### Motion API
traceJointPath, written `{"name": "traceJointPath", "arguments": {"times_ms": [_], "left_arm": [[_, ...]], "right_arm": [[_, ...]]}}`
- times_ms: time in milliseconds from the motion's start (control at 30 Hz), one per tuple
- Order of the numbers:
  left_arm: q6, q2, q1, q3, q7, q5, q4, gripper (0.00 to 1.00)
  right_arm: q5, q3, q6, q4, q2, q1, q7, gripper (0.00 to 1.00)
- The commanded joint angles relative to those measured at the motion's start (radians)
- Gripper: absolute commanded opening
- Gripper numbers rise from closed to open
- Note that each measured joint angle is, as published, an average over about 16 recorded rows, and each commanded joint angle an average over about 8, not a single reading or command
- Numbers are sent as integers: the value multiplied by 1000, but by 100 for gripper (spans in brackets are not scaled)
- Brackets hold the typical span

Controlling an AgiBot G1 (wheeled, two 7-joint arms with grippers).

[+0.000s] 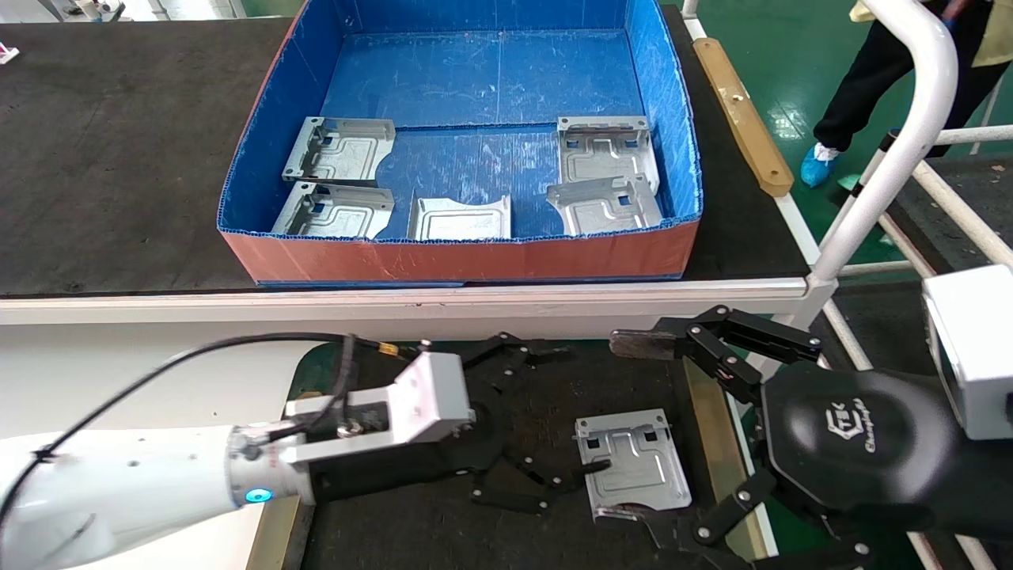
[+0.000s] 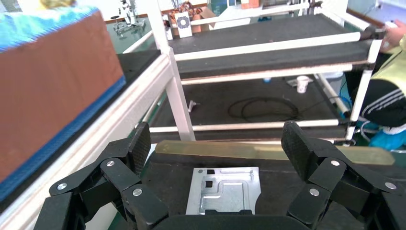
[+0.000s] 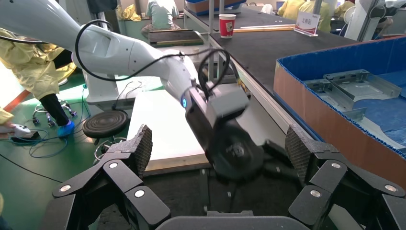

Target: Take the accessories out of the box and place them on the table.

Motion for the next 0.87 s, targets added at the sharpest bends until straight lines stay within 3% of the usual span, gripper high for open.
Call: {"name": "traceJointPath", "arguments": {"times_ms": [33,867], "left_arm": [[18,-17,5,-22,-26,-1,-14,100],[229,-221,68,-283,-336,-12,-175,100]], "right_arm": [[0,0,0,0,0,0,0,100],[0,-1,0,0,0,0,0,100]]}}
